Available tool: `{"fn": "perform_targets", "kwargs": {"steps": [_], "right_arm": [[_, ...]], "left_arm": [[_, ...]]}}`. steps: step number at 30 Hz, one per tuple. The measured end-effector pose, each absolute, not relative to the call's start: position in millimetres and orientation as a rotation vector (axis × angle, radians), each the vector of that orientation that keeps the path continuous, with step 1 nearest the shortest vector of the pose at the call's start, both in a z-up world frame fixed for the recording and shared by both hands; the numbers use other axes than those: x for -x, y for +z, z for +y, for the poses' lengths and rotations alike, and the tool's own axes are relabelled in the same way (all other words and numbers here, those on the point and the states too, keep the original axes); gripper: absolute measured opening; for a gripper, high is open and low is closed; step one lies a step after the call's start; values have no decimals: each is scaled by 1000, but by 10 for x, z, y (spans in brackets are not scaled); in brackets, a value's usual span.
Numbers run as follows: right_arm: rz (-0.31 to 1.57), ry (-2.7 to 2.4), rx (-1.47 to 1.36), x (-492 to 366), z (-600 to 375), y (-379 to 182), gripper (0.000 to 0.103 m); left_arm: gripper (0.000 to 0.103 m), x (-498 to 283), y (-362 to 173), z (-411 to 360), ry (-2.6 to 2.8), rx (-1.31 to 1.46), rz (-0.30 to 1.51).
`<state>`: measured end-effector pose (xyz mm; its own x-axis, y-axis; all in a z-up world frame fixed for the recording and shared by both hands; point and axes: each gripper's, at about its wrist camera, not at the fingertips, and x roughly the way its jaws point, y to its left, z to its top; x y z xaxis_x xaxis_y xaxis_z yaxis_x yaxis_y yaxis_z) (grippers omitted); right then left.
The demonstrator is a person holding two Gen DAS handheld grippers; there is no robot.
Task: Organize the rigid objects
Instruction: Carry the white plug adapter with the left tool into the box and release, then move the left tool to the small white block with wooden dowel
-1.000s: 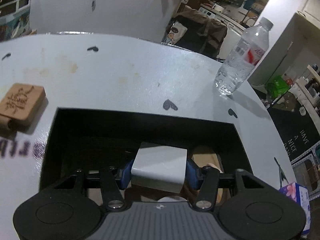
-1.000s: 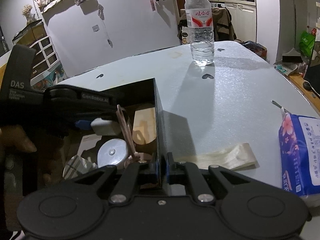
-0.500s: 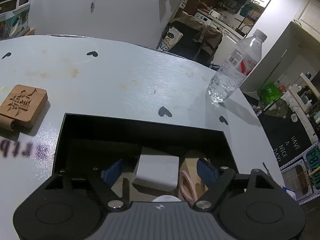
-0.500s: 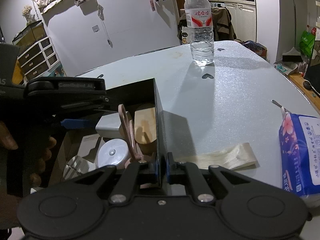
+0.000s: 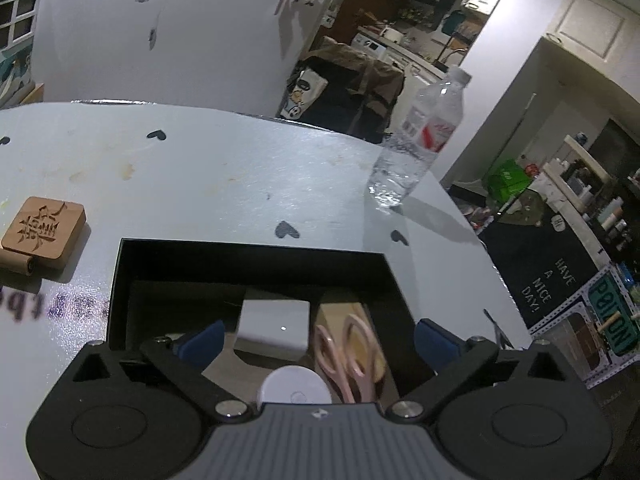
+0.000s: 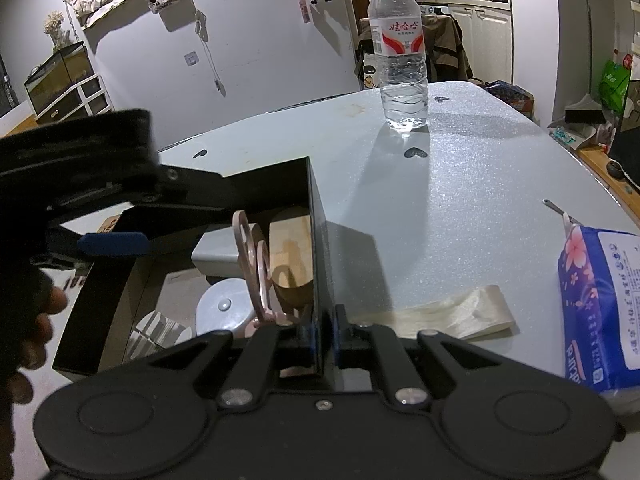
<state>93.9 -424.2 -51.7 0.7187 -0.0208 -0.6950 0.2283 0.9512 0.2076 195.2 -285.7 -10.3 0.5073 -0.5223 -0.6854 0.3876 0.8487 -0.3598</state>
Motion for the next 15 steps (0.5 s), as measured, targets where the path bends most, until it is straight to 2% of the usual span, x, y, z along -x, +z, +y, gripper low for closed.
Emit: {"fn": "perform_targets", "kwargs": {"steps": [15], "right_arm": [[756,-143,-288,-937,-4236,-518,8]], "left_arm": [[103,-1607,122,-2695,-616,92,789]]}}
